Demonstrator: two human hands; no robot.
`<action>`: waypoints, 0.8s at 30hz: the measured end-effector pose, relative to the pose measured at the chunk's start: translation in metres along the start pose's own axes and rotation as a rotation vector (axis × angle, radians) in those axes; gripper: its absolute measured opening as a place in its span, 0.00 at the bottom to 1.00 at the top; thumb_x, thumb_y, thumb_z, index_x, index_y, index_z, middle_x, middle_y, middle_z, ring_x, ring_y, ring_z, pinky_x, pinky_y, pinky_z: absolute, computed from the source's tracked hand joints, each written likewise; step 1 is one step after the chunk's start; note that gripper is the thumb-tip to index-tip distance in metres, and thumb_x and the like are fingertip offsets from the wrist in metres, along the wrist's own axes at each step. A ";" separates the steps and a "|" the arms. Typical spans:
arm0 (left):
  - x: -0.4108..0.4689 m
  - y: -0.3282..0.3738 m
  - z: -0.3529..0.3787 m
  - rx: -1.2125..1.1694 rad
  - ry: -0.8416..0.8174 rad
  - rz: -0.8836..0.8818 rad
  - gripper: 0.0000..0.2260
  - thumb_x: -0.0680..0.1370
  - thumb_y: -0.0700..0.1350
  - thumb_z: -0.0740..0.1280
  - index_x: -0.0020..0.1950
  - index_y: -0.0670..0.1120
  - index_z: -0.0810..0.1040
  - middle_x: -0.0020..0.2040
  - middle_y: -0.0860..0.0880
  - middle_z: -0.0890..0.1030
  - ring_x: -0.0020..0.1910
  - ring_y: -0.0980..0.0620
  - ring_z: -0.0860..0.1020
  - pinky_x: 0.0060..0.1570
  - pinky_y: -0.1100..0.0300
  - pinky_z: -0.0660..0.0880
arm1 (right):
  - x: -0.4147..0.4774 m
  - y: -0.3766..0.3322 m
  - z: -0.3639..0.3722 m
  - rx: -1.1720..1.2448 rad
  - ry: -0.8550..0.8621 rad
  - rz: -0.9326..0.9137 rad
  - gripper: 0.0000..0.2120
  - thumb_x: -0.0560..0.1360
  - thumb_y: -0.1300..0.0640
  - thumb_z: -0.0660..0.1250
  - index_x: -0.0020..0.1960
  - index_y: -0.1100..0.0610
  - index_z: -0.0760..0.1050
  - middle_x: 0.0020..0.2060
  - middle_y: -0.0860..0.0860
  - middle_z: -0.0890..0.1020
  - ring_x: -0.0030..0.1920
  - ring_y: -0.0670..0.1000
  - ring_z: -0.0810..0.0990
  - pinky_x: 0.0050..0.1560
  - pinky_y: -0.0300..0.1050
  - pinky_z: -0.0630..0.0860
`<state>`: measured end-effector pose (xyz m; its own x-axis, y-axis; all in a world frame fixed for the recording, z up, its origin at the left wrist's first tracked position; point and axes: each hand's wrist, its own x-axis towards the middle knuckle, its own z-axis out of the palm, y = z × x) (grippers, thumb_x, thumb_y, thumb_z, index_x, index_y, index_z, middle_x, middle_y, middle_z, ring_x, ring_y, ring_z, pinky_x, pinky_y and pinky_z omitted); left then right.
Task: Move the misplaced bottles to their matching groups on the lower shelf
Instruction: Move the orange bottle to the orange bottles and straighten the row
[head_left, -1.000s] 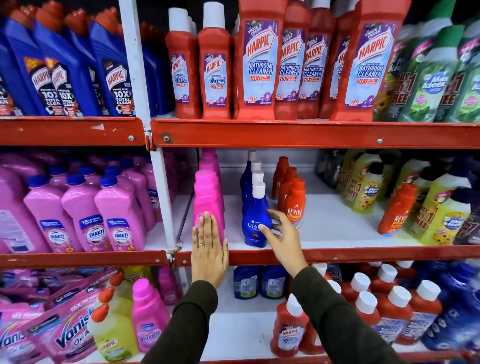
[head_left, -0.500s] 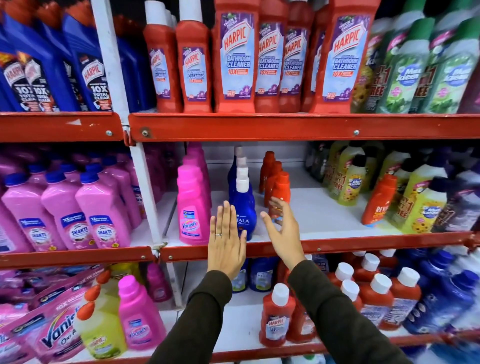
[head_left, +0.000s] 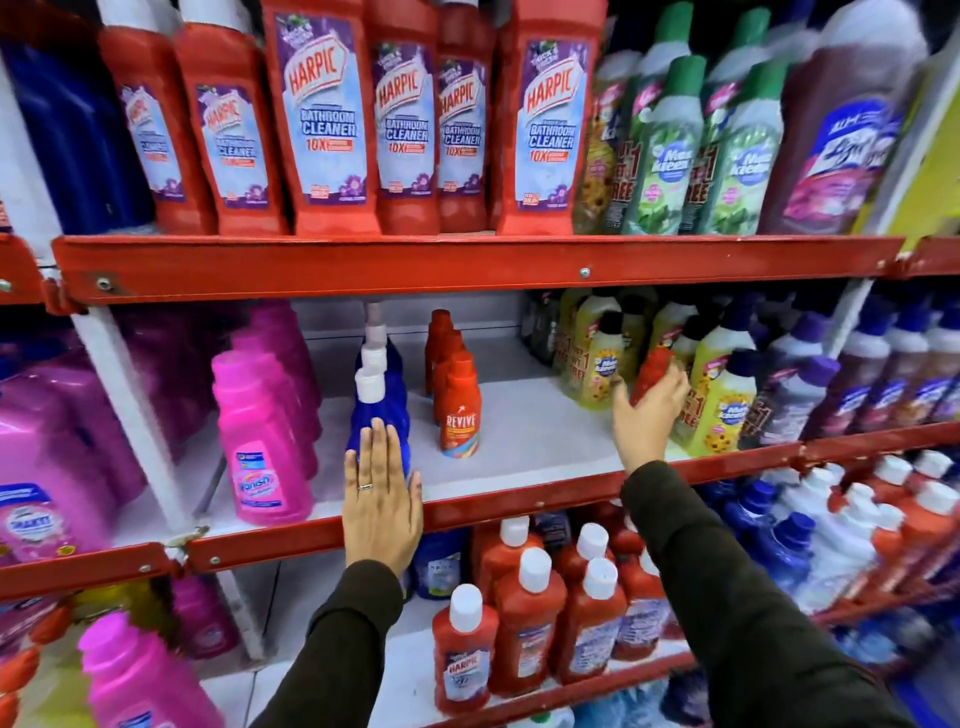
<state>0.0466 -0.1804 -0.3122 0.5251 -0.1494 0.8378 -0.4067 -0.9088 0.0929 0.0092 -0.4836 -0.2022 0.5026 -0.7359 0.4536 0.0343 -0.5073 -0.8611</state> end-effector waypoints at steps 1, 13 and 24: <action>0.000 0.000 0.001 0.004 0.003 -0.009 0.33 0.82 0.47 0.53 0.83 0.38 0.42 0.84 0.42 0.36 0.84 0.46 0.38 0.82 0.49 0.38 | 0.011 0.003 -0.002 -0.033 -0.006 0.034 0.36 0.80 0.57 0.67 0.79 0.68 0.52 0.79 0.65 0.56 0.80 0.61 0.55 0.77 0.46 0.52; 0.000 0.001 0.002 0.057 0.010 -0.006 0.32 0.83 0.47 0.52 0.83 0.37 0.44 0.84 0.42 0.38 0.84 0.45 0.40 0.82 0.49 0.39 | 0.052 0.030 -0.007 0.038 -0.145 0.207 0.22 0.79 0.55 0.70 0.70 0.62 0.71 0.62 0.62 0.80 0.63 0.64 0.78 0.66 0.56 0.73; 0.000 0.001 -0.001 0.062 -0.009 -0.014 0.32 0.83 0.47 0.51 0.83 0.39 0.41 0.84 0.42 0.37 0.84 0.45 0.39 0.82 0.49 0.38 | -0.006 -0.021 -0.001 0.098 -0.234 -0.008 0.23 0.68 0.49 0.79 0.60 0.58 0.83 0.46 0.51 0.85 0.47 0.49 0.83 0.51 0.37 0.75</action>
<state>0.0450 -0.1811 -0.3114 0.5374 -0.1398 0.8317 -0.3521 -0.9333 0.0706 0.0045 -0.4684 -0.1866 0.6880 -0.6023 0.4048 0.1170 -0.4584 -0.8810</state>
